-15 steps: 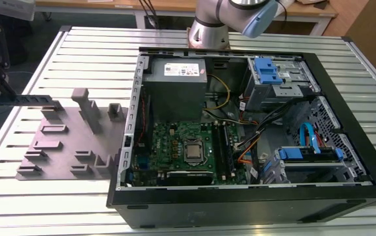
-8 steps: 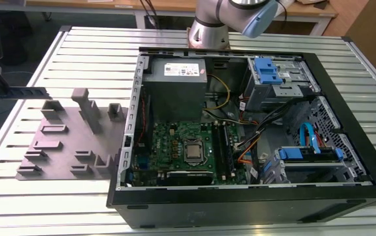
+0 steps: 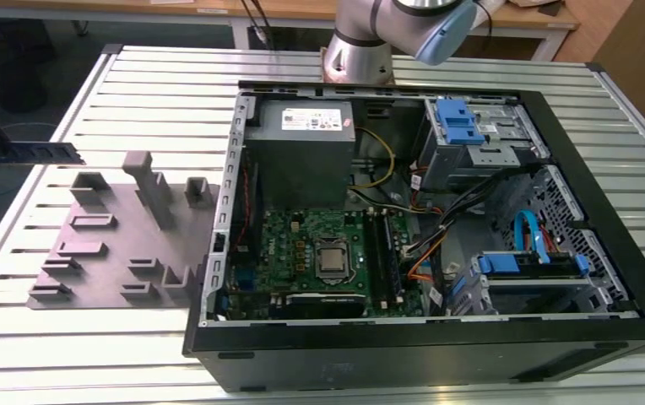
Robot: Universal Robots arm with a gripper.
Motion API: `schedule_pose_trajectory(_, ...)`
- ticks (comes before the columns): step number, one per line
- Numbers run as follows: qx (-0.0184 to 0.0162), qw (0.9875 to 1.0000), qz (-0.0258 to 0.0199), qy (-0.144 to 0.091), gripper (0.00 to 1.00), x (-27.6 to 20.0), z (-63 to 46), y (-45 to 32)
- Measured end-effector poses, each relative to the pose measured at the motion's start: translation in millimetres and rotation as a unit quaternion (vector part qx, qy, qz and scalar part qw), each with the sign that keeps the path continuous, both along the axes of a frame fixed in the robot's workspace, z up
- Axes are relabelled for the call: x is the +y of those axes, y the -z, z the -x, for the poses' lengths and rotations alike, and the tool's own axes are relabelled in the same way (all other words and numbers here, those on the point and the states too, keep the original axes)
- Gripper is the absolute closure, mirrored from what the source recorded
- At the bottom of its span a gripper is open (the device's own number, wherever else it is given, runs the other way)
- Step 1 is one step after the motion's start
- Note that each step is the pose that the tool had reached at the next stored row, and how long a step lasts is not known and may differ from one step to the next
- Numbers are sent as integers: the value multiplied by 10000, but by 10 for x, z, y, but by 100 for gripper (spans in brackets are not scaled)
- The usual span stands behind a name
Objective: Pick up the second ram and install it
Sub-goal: 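Pick up the second ram and move it above second insertion slot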
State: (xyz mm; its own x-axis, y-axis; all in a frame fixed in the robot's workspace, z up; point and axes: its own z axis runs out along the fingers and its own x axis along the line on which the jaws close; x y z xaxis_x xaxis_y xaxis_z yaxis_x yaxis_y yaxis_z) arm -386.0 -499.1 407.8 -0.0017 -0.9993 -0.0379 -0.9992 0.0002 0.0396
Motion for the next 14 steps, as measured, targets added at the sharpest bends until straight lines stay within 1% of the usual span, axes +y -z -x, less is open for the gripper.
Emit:
schedule_pose_trajectory(5,1,10000,1,0,89,0,-1,-3)
schedule_pose_trajectory(7,3,10000,2,-1,89,0,-20,-5)
schedule_pose_trajectory(11,2,10000,1,0,89,0,-98,-3)
schedule_pose_trajectory(14,2,10000,1,0,89,0,-183,-3)
